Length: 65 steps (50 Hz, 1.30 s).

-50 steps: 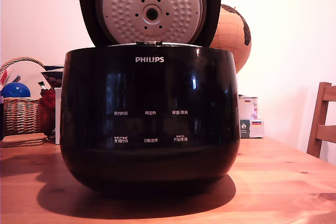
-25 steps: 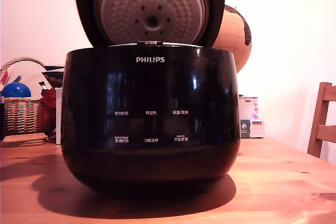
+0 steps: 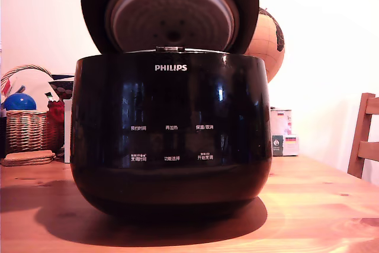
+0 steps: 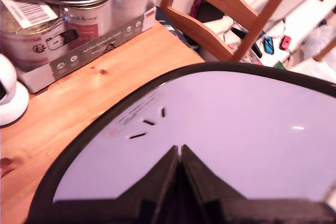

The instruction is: Close the rice cooker by pressing the lid down with medium force

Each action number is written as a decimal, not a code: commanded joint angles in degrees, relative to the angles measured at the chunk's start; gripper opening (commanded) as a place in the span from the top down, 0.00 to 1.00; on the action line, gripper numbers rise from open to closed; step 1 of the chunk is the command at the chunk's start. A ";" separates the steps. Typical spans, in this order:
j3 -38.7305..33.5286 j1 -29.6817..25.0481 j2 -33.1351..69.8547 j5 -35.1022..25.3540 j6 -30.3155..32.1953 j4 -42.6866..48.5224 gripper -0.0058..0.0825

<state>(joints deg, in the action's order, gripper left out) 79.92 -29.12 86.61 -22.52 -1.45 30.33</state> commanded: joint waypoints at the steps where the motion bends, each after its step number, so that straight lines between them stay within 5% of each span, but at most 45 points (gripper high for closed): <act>1: -4.24 -1.27 -0.81 0.94 -1.09 -0.68 0.96; 37: -22.40 -6.08 -12.57 7.02 -5.27 -15.45 0.96; 65: -36.22 -10.95 -21.79 17.57 -7.54 -26.25 0.96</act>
<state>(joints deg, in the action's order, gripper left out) 46.33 -39.79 64.20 -5.76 -8.88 3.97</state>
